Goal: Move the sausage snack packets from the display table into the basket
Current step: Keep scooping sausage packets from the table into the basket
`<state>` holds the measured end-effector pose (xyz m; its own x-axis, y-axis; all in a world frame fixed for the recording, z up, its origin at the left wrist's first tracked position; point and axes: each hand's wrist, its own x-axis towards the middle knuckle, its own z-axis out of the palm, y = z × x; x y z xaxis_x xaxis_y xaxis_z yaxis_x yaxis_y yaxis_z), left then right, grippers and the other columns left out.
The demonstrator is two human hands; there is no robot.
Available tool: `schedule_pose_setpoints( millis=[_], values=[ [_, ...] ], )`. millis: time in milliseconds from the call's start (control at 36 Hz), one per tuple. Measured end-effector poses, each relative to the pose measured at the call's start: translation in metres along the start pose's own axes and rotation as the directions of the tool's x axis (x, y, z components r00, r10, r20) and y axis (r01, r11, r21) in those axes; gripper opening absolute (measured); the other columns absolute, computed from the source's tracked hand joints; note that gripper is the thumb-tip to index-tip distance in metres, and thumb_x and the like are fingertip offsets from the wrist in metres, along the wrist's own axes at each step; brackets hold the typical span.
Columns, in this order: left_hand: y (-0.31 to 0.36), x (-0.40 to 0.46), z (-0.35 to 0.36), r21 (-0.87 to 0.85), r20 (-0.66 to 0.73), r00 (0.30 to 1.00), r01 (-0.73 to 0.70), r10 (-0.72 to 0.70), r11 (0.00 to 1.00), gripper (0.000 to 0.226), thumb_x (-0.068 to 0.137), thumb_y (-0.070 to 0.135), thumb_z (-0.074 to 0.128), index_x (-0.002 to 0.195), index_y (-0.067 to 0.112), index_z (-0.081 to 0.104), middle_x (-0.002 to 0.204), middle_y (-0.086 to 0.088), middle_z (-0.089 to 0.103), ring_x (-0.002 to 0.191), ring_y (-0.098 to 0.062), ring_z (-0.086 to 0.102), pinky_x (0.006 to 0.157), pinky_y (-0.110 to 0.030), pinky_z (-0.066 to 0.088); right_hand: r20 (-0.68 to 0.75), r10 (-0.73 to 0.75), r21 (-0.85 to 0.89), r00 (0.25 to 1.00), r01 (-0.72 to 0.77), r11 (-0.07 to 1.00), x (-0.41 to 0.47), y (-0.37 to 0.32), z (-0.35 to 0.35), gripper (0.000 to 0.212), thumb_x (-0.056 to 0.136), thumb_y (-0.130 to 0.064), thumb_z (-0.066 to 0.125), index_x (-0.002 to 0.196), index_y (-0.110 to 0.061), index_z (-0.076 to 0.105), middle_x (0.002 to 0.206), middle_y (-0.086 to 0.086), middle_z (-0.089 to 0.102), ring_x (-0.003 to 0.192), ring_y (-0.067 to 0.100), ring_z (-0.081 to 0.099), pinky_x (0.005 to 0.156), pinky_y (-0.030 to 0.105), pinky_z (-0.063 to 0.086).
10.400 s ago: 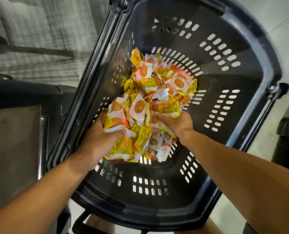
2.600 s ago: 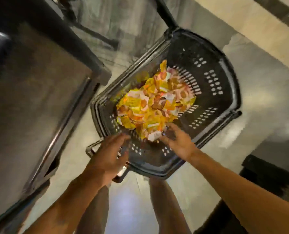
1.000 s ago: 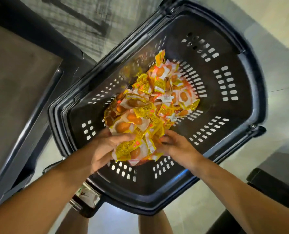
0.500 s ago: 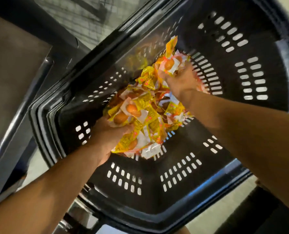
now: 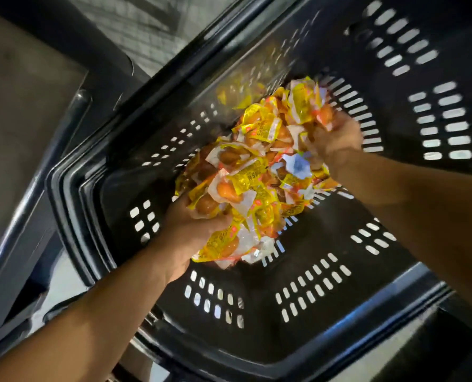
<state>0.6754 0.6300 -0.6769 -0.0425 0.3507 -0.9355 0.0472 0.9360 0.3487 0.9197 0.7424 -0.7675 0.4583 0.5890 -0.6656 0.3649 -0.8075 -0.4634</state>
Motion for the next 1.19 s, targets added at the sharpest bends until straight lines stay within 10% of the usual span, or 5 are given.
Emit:
schedule_pose_setpoints(
  millis=[139,306,500,639,1194],
  values=[
    [0.017,-0.021,0.000,-0.036,0.038,0.997,0.065,-0.063,0.997,0.048,0.081,-0.006,0.076,0.125,0.012,0.066,0.114,-0.012,0.075,0.105,-0.032,0.072,0.096,-0.055,0.055,0.045,0.116,0.127,0.992,-0.121,0.984,-0.036,0.005,-0.045,0.038,0.091,-0.002,0.065,0.128,-0.010,0.065,0.118,0.012,0.070,0.108,0.032,0.067,0.101,0.051,0.053],
    [0.042,-0.067,-0.002,-0.108,0.034,0.992,0.128,-0.125,0.986,0.048,0.083,-0.008,0.073,0.126,0.013,0.065,0.115,-0.016,0.074,0.104,-0.034,0.072,0.087,-0.052,0.059,0.307,0.296,0.407,0.904,-0.406,0.819,-0.110,-0.003,-0.097,0.021,0.094,-0.002,0.064,0.111,-0.014,0.068,0.080,0.006,0.076,0.055,0.016,0.069,0.047,0.035,0.060],
    [0.078,-0.152,-0.015,-0.169,0.049,0.996,0.085,-0.078,0.982,0.047,0.086,-0.003,0.071,0.130,0.011,0.063,0.116,-0.018,0.073,0.106,-0.035,0.070,0.090,-0.051,0.056,0.552,0.186,0.570,0.813,-0.531,0.627,-0.213,-0.015,-0.151,0.037,0.093,-0.005,0.063,0.130,-0.004,0.063,0.117,0.017,0.073,0.106,0.034,0.069,0.094,0.046,0.058],
    [0.105,-0.246,-0.027,-0.247,0.046,0.999,0.007,0.005,0.969,0.046,0.085,-0.002,0.071,0.129,0.010,0.064,0.120,-0.018,0.072,0.109,-0.035,0.070,0.096,-0.054,0.054,0.588,0.000,0.641,0.809,-0.465,0.610,-0.294,-0.041,-0.196,0.044,0.101,-0.007,0.055,0.144,-0.015,0.054,0.140,0.018,0.061,0.131,0.041,0.056,0.113,0.056,0.040],
    [0.085,-0.591,-0.083,-0.643,-0.195,0.911,-0.399,0.364,0.654,0.059,0.074,0.015,0.085,0.130,0.012,0.065,0.133,-0.020,0.065,0.120,-0.041,0.063,0.101,-0.060,0.048,0.646,-0.238,0.426,0.725,-0.084,0.901,-0.558,-0.181,-0.355,0.048,0.080,-0.017,0.083,0.125,-0.026,0.070,0.127,0.011,0.071,0.114,0.030,0.070,0.082,0.037,0.060]
  ],
)
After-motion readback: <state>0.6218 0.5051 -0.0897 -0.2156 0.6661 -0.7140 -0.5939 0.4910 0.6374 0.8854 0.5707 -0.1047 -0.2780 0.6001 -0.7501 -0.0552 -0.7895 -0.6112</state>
